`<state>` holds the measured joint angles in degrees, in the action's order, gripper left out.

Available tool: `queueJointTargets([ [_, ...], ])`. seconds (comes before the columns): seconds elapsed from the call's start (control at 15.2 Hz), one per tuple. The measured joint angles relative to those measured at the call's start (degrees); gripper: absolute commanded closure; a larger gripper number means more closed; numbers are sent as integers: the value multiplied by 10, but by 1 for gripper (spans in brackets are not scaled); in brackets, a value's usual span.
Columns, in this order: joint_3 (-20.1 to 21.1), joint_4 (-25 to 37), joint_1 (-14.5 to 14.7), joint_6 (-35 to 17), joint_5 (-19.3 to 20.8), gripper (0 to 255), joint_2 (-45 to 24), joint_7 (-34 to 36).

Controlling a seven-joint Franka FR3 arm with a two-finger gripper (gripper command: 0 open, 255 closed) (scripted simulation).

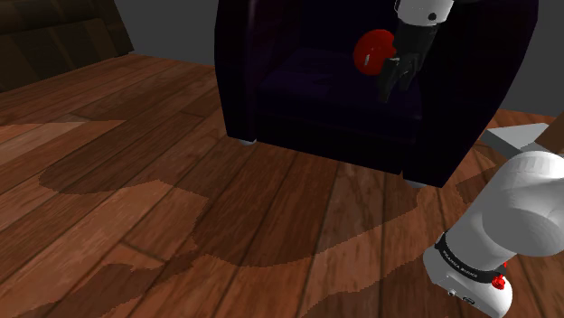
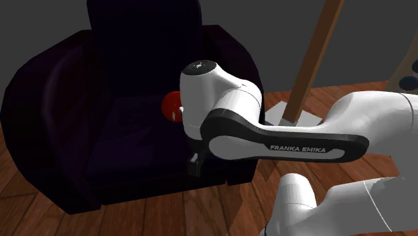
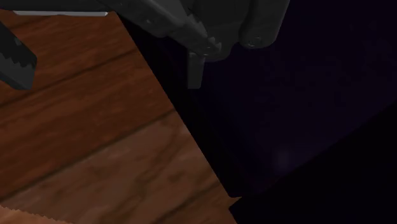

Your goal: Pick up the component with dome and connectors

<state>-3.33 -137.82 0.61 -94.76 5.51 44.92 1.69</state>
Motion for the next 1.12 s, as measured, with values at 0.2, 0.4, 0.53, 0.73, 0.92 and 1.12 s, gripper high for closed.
queueJointTargets([
  [0.2,-3,26,-9,-2,-3,0,-34,17],
  [0.4,-11,89,-27,3,-12,0,-103,55],
  [0.53,-13,134,-37,7,-22,0,-154,87],
  [0.73,-27,215,-54,18,-33,0,-237,125],
  [0.92,-44,288,-72,36,-46,0,-305,160],
  [1.12,-63,371,-89,61,-64,0,-377,193],
])
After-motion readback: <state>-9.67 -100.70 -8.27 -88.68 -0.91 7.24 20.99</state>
